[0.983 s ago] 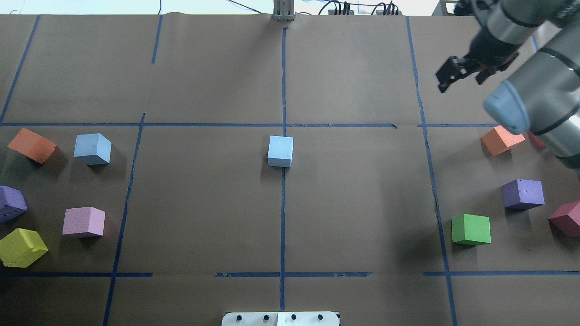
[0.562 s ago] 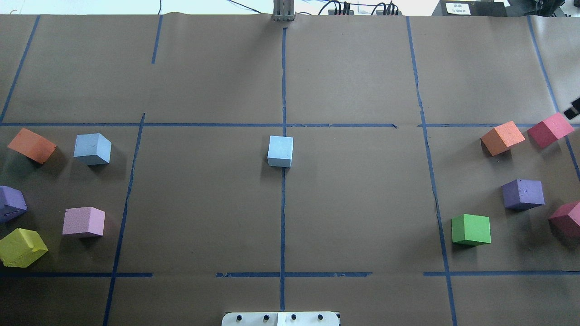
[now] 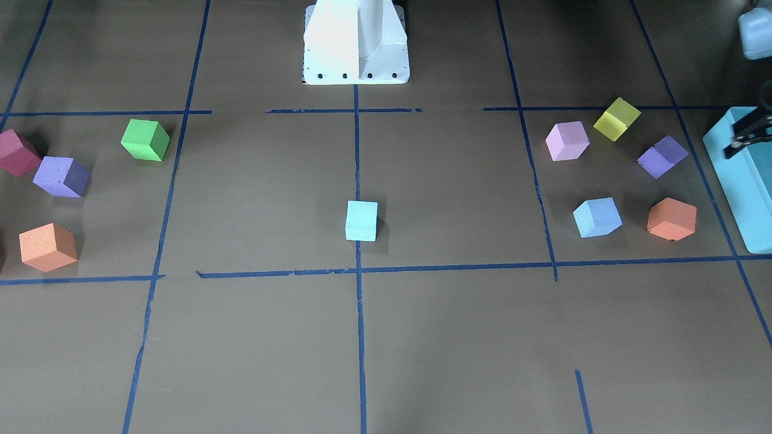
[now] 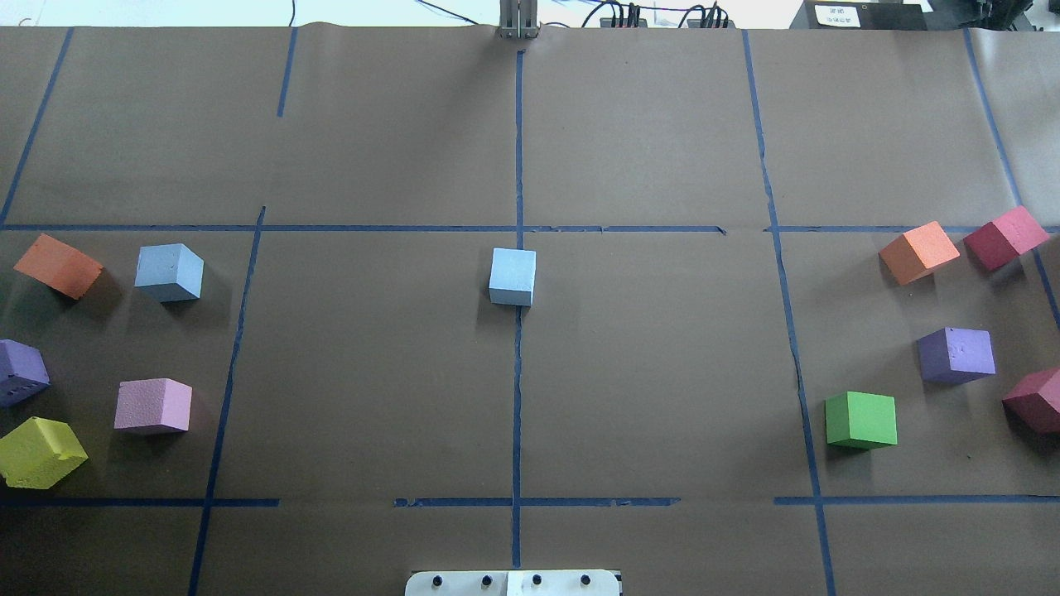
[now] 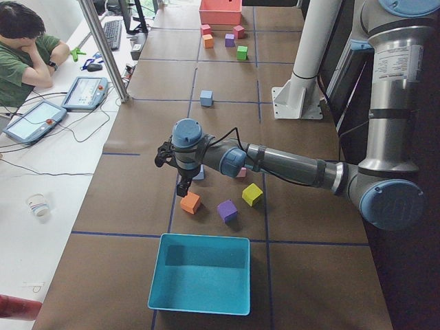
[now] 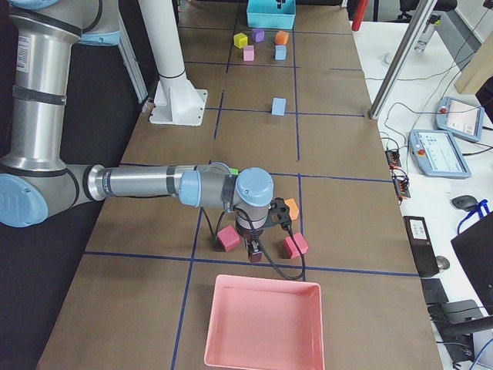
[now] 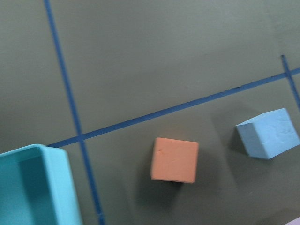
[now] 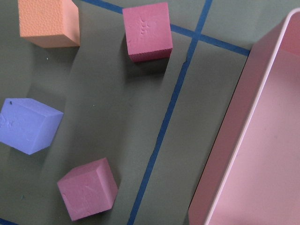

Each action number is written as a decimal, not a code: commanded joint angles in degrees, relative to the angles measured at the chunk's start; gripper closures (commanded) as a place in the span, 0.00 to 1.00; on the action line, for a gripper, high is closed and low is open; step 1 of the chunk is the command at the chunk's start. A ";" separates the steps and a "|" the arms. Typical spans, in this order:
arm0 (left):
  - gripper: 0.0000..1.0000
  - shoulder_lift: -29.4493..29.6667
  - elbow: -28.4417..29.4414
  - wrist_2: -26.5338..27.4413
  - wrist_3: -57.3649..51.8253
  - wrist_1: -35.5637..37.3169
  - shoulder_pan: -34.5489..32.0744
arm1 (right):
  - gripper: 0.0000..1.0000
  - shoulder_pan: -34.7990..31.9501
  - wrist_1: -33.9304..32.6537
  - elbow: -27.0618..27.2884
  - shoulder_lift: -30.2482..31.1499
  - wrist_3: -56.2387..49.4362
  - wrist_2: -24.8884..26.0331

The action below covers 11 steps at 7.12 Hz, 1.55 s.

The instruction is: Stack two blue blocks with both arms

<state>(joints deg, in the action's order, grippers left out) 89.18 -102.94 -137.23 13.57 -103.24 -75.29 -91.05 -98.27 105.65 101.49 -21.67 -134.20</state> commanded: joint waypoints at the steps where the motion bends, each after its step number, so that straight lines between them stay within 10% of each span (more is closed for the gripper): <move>1: 0.00 4.66 0.19 7.81 25.32 -3.89 12.14 | 0.00 -0.36 0.27 -0.01 0.64 -0.04 -0.10; 11: 0.02 12.15 12.76 16.28 36.87 -6.98 24.75 | 0.00 -0.36 0.27 -0.36 0.90 -0.30 -0.10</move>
<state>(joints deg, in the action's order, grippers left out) 100.48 -91.26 -122.09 50.48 -110.21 -51.41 -91.43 -98.00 105.29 102.39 -21.97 -134.30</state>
